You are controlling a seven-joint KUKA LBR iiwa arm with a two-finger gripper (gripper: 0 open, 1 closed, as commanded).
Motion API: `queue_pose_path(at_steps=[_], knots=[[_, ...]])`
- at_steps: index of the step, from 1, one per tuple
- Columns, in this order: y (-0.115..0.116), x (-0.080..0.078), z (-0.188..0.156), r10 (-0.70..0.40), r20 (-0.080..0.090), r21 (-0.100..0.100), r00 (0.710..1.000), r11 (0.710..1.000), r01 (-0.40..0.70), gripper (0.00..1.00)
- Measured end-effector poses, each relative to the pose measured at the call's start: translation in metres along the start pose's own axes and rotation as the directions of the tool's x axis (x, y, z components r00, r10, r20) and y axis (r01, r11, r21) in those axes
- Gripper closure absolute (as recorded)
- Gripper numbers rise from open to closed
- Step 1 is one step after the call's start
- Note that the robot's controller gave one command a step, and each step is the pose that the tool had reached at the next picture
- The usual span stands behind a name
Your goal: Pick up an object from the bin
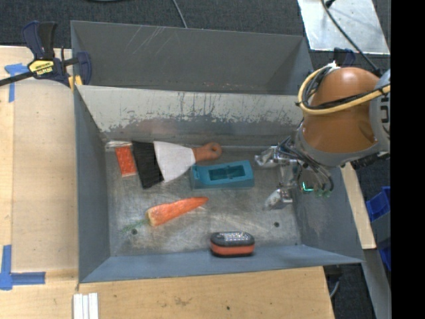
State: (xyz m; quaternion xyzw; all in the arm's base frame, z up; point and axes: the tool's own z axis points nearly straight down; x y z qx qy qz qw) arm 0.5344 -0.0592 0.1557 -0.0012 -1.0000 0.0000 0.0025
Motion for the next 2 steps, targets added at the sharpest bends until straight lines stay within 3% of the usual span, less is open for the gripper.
queue_pose_path(at_steps=[1,2], knots=[[0.000,-0.002,-0.004,-0.002,0.008,0.001,1.000,1.000,0.002,0.00],[0.063,-0.068,0.076,-0.044,0.007,0.002,0.999,0.999,0.044,0.00]])
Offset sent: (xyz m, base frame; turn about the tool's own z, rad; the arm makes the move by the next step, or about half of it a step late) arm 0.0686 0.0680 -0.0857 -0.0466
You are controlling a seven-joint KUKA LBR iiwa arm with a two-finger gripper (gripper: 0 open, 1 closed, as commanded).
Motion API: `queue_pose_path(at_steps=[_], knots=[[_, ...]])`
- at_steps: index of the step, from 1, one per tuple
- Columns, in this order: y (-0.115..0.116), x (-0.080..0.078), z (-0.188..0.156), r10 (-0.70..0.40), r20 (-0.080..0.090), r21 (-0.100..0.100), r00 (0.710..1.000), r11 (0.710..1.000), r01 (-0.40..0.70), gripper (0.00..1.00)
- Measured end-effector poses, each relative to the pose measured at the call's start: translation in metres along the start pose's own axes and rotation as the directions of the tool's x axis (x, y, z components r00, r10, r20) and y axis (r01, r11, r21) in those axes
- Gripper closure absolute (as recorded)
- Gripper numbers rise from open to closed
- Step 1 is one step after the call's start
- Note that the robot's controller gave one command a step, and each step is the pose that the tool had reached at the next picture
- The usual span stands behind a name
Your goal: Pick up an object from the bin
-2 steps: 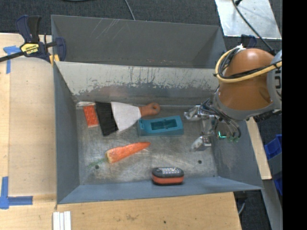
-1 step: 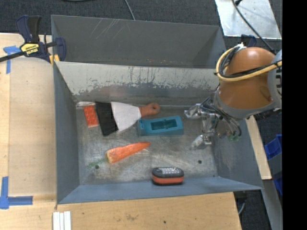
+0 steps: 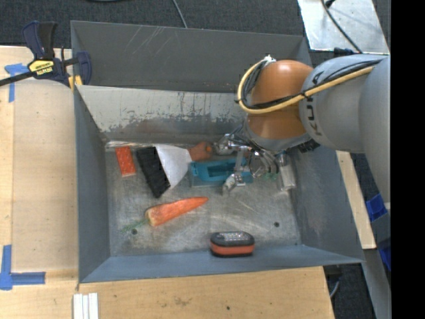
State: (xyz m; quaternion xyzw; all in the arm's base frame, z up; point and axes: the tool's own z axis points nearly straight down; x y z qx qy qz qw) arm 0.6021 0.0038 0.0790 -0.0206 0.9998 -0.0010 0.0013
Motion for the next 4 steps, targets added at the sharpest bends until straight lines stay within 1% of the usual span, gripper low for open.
queue_pose_path(at_steps=[1,2,3,4], knots=[[-0.003,0.004,-0.002,-0.002,0.003,-0.001,1.000,1.000,0.002,0.00],[-0.001,-0.001,-0.002,0.000,0.002,-0.001,1.000,1.000,0.000,0.00],[0.013,0.004,-0.002,0.036,0.014,0.006,0.999,0.999,-0.036,0.00],[0.022,0.001,0.001,0.095,-0.009,0.006,0.995,0.995,-0.095,1.00]])
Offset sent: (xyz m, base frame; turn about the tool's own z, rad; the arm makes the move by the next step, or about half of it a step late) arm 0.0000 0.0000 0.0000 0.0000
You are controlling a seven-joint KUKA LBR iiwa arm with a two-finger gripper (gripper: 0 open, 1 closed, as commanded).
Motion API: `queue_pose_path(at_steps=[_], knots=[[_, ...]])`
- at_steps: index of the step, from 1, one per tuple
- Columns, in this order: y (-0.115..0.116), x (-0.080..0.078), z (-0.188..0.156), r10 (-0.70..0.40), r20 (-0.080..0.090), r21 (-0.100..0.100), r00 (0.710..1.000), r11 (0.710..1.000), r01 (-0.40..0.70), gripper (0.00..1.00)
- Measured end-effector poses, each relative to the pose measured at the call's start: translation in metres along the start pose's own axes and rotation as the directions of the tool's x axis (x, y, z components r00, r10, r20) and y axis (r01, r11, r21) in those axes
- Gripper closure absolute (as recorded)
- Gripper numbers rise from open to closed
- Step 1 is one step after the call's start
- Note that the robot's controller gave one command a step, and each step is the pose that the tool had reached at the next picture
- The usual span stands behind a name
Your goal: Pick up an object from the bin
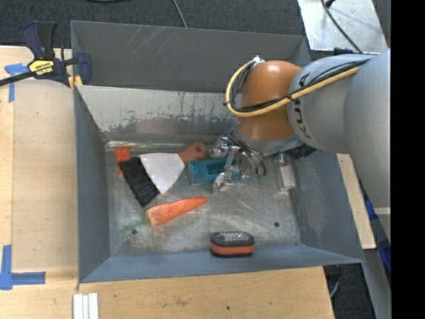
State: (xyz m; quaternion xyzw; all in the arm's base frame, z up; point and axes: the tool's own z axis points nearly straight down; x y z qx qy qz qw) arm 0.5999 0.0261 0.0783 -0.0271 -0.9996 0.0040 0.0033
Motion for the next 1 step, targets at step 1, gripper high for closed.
queue_pose_path(at_steps=[1], knots=[[0.0000,0.0000,0.0000,0.000,0.000,0.000,1.000,1.000,0.000,1.00]])
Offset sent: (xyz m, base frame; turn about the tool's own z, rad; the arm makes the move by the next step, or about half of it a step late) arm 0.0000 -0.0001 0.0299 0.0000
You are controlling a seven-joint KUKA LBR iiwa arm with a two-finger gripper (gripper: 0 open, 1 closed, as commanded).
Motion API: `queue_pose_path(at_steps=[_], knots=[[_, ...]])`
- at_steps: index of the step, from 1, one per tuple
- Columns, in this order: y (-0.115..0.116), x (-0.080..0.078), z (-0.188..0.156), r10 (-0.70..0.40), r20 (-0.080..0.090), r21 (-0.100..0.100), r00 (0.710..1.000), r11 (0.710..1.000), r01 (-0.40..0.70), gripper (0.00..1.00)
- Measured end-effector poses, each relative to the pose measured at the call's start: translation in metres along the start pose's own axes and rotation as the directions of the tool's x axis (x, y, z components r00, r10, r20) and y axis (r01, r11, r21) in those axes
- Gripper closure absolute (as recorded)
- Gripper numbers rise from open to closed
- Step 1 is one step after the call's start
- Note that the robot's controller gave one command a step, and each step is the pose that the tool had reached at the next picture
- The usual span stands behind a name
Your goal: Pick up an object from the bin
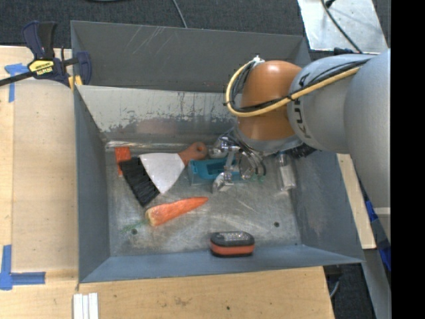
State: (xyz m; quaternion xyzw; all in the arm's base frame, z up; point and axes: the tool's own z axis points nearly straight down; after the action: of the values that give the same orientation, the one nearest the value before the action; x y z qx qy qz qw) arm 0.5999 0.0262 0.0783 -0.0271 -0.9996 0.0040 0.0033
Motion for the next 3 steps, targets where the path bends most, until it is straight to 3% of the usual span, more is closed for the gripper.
queue_pose_path(at_steps=[3], knots=[[0.0007,0.0017,-0.0110,0.001,0.006,-0.006,1.000,1.000,-0.001,1.00]])
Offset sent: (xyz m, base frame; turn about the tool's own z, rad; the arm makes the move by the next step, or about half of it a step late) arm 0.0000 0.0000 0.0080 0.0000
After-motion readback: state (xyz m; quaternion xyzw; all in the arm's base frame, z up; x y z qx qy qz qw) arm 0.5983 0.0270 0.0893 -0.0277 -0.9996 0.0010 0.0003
